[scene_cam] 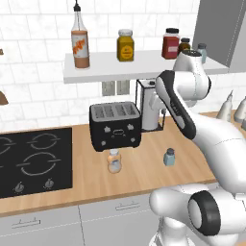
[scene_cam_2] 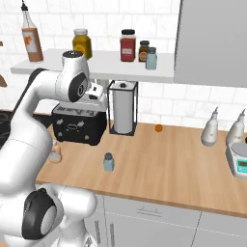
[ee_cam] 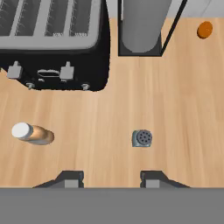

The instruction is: Put the shaker and condiment bottle from the counter next to their counterparts in the cabinet.

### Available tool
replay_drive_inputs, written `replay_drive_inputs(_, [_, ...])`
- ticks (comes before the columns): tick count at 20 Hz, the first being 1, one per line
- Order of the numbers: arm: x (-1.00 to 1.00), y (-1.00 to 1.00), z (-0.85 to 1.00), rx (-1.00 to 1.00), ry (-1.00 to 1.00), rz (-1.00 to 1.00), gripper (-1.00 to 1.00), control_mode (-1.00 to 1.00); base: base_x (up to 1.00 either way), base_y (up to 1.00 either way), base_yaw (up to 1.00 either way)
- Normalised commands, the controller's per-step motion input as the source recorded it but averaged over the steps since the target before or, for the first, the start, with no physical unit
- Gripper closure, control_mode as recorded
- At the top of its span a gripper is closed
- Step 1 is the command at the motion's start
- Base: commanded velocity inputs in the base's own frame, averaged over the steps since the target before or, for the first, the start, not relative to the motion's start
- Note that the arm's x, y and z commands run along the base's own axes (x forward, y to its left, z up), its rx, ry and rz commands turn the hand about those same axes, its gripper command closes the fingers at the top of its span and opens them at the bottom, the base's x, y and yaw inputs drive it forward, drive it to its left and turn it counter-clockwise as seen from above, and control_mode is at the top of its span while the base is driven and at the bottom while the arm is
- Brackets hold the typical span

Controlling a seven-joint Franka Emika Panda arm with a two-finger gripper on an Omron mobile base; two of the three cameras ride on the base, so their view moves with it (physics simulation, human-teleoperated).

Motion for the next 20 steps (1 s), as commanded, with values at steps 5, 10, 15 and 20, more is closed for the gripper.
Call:
replay_drive_inputs(5, [-0.4,0.0,-0.3,0.0,-0.03,-0.03,-1.0,-1.0,0.0,0.0,0.0])
replay_drive_inputs(10, [-0.98,0.01,-0.35,0.0,-0.18,-0.06,-1.0,-1.0,0.0,0.0,0.0])
replay_drive_inputs(15, [-0.82,0.54,-0.22,-0.01,-0.11,-0.08,-1.0,-1.0,0.0,0.0,0.0])
replay_drive_inputs(20, [-0.41,1.0,-0.11,-0.08,-0.06,-0.26,-1.0,-1.0,0.0,0.0,0.0])
